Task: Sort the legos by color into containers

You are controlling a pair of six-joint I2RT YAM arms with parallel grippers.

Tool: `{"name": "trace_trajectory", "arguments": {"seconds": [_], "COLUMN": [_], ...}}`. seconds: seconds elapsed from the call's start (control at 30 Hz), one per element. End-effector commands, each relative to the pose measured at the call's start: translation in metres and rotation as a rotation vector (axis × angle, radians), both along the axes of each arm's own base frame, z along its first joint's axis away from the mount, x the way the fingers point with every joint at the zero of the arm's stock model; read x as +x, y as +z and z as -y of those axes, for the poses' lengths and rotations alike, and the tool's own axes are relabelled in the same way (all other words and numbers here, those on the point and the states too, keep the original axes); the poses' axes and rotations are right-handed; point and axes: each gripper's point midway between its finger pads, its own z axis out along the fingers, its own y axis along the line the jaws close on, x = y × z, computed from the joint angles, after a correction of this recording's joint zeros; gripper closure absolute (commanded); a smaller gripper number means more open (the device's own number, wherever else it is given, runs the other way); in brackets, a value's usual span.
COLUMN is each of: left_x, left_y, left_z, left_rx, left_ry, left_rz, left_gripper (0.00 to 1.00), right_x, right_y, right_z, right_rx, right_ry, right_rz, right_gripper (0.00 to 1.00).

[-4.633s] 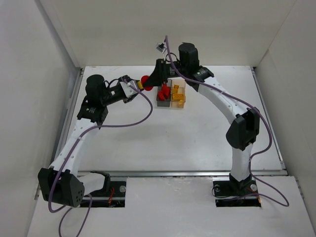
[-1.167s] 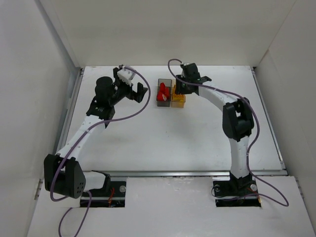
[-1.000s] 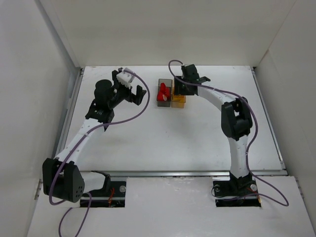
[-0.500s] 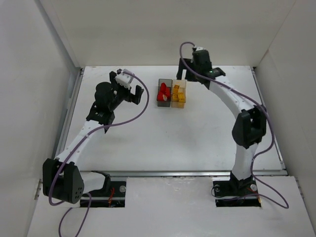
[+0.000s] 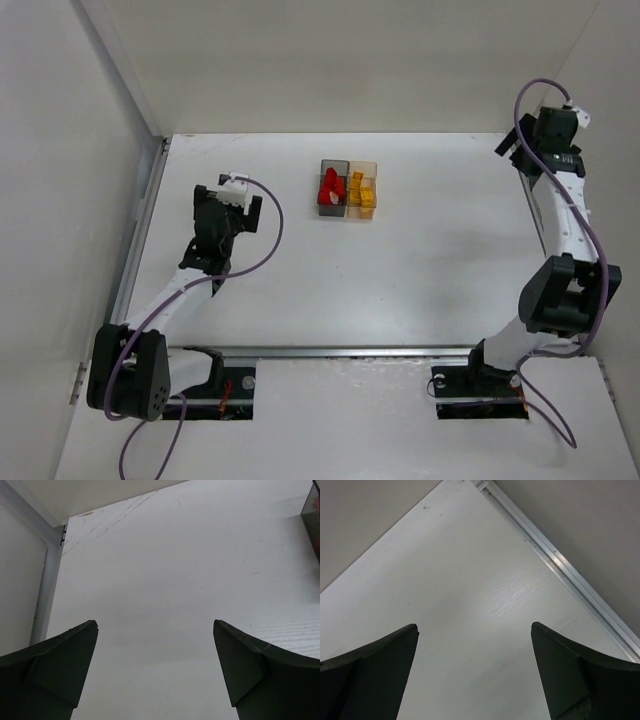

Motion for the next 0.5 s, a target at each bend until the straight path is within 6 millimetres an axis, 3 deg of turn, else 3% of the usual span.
{"name": "trace_trajectory", "arguments": {"seconds": [0.0, 0.33, 0.37, 0.47], "left_x": [-0.003, -0.007, -0.007, -0.007], "left_y": [0.026, 0.024, 0.024, 0.023], "left_z": [-0.008, -0.002, -0.002, 0.002], "left_rx": [-0.038, -0.062, -0.062, -0.065], "left_ry": [0.049, 0.016, 0.016, -0.002], "left_rz": [0.111, 0.109, 0.109, 0.108], "left_gripper": [0.00, 0.00, 0.00, 0.00], "right_x": [-0.012, -0.018, -0.018, -0.014], "right_y": [0.034, 0.033, 0.024, 0.022], "right_z": [-0.014, -0.012, -0.013, -0.021], "right_rx": [-0.062, -0.046, -0.040, -0.026], "right_ry": [-0.005, -0.032, -0.032, 0.026], "right_rz": [0.074, 0.023, -0.008, -0.017], "right_gripper": [0.01, 0.01, 0.01, 0.01]}}
